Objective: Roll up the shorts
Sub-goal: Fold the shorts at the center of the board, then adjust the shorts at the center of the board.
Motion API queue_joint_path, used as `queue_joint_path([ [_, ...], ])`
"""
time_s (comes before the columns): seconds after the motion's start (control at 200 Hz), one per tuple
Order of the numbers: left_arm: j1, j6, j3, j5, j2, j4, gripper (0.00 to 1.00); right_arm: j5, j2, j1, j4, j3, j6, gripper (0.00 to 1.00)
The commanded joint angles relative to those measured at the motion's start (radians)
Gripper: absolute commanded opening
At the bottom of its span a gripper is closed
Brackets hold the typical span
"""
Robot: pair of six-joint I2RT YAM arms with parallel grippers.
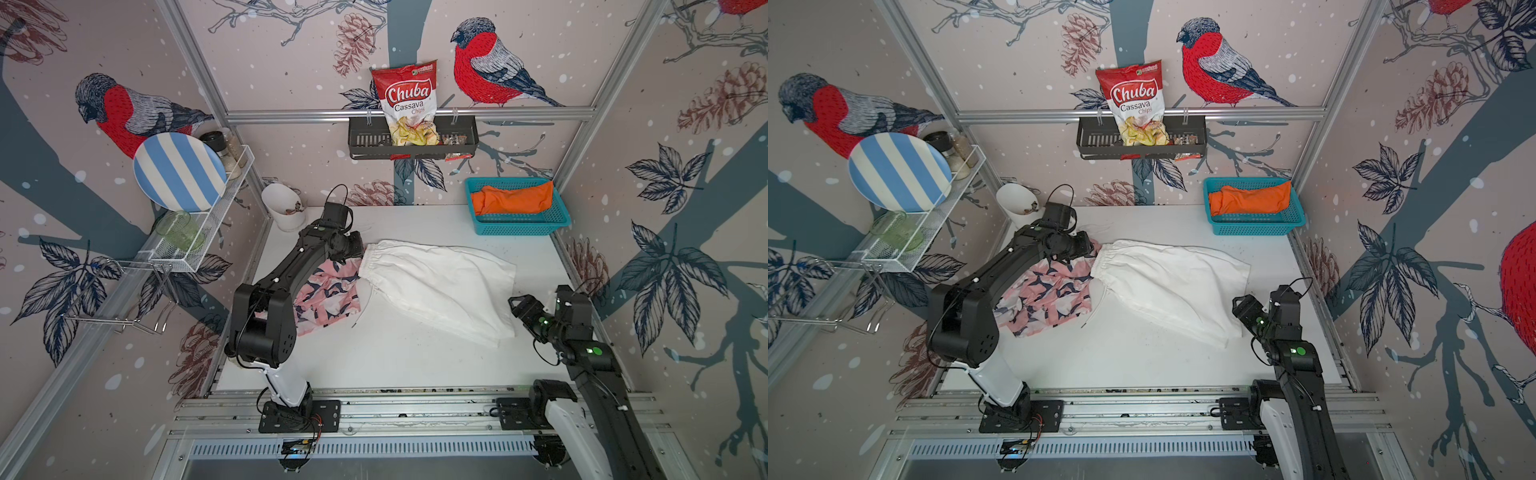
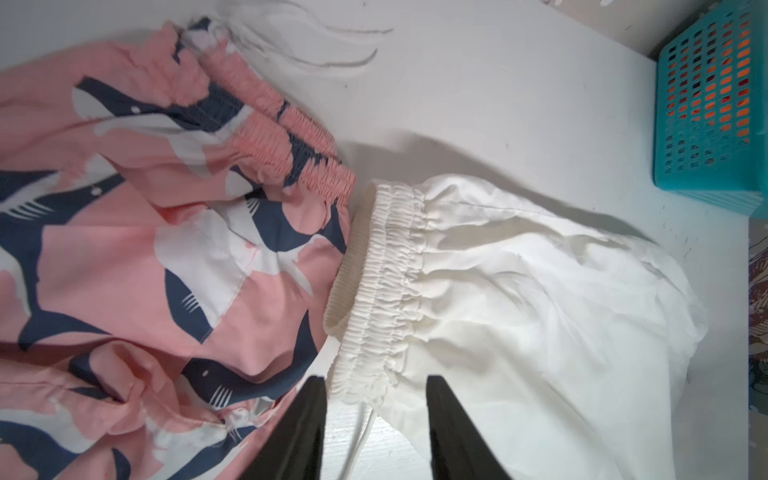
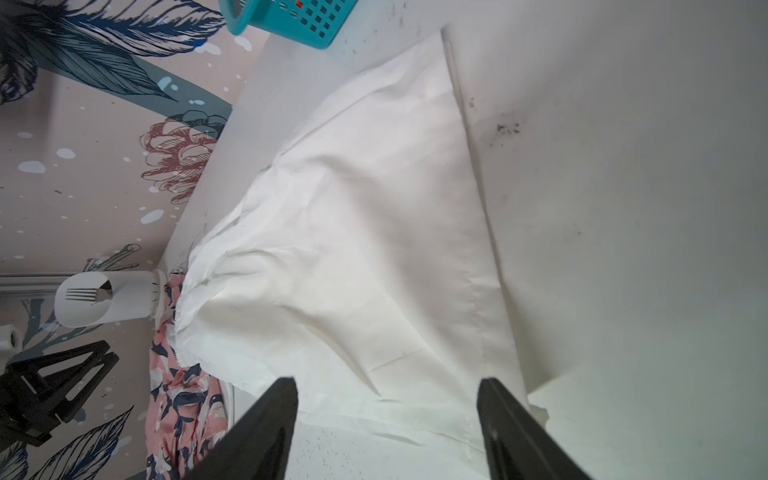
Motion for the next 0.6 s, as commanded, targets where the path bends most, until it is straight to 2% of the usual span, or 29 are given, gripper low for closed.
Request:
queue_joint_path([
  [0.0, -0.051, 0.024, 0.062, 0.046, 0.055, -0.034, 0.39, 0.013, 0.09, 0.096, 0.087, 0.027, -0.002, 0.66],
  [0.165, -0.117, 0.031, 0.134, 0.058, 0.212, -0.009, 0.35, 0.091, 0.318, 0.366, 0.29, 0.019, 0.049, 0.62],
  [0.25, -0.116, 0.041, 0.137, 0.06, 0.28, 0.019, 0.35, 0.082, 0.45, 0.427, 0.357, 0.033, 0.057, 0.61],
  [0.455, -0.115, 0.05, 0.124, 0.061, 0.362, 0.054, 0.35, 0.038, 0.677, 0.447, 0.523, 0.023, 0.062, 0.58],
  [0.595, -0.117, 0.019, 0.008, 0.09, 0.329, 0.136, 0.35, 0.015, 0.822, 0.372, 0.584, 0.018, 0.032, 0.55],
])
